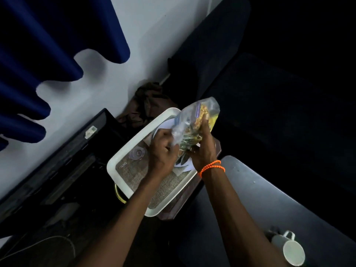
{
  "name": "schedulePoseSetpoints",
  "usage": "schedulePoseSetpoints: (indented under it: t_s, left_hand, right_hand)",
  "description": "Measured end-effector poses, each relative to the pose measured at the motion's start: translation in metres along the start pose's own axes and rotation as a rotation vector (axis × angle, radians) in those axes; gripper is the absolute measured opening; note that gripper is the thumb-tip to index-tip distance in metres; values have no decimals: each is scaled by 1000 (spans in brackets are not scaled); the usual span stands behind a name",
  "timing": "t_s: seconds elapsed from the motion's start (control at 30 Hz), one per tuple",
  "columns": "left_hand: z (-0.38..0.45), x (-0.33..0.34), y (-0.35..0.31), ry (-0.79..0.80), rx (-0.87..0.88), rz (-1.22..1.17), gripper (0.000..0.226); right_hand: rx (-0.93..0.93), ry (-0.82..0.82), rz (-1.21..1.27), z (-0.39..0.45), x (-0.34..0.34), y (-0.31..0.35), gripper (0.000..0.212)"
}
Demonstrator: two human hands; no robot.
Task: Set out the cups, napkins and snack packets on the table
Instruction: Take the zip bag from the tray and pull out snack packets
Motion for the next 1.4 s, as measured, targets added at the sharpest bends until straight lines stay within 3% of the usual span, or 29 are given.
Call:
schedulePoseSetpoints:
  t_s: [0.07,0.13,0.2,0.3,0.37,0.47,0.6,0.67,0.77,0.9,0.97,1.07,1.13,1.2,1.23,1.3,1.33,1.4]
  left_hand:
    - [-12,3,-21,52,174,74,29]
    - [-20,8,-35,131,303,158,54]
    - [-26,17,-48,237,312,139,54]
    - [-35,35,-66,321,124,-147,34]
    - [-32,49,-76,280,-85,-284,43]
    - [-33,72,-92,373,-312,-276,58]
    - [-48,95,-113,536,-374,-456,26]
    - [-60,105,-115,575,-398,-497,33]
    - [-87,122,-114,623,-441,-452,26]
    - [-123,141,-117,800,-507,-479,36]
    - [-139,148,-116,816,-371,-329,42]
    - [-158,148,-121,545,-60,147,58]
    - [-163,151,-121,425,-98,360,86]
    - [-163,157,-118,547,-282,446,107]
    - [-162,161,-118,647,-371,404,101]
    - [-162,165,-123,789,-473,211,49]
    - [-163,165,-127,801,-457,181,28]
    - [-163,160,-135,733,-343,253,18]
  right_hand:
    - [46,176,205,-9,-2,15,73]
    - [104,232,381,-15,-18,27,76]
    - [125,248,451,-22,-40,36,64]
    - [87,212,450,-38,-79,46,49]
    - [9,174,387,-51,-105,53,43]
    - [-31,108,321,-71,-145,56,40]
    - [31,9,306,-95,-197,45,43]
    - [32,-57,224,-104,-215,36,36]
    - [21,-259,-105,-117,-232,27,17]
    - [-95,-447,-209,-133,-249,35,31]
    - [-178,-467,-197,-142,-254,40,52]
    - [-270,-461,-267,-162,-254,47,59]
    - [-310,-450,-337,-169,-247,53,43]
    - [-315,-443,-360,-171,-243,54,46]
    - [-314,-458,-350,-171,-245,53,49]
    - [-311,-509,-352,-171,-248,53,51]
    - [-332,-557,-378,-170,-250,53,40]
    - [-409,-687,-445,-172,-256,57,10]
Point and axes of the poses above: each hand's wrist, its own z-axis towards the middle knuckle, its own x-axis out of the palm, y = z × x, the point moved 3 cm from there along z, towards the middle knuckle, and after that the axes turned 13 degrees about z, right-handed, at the moved point
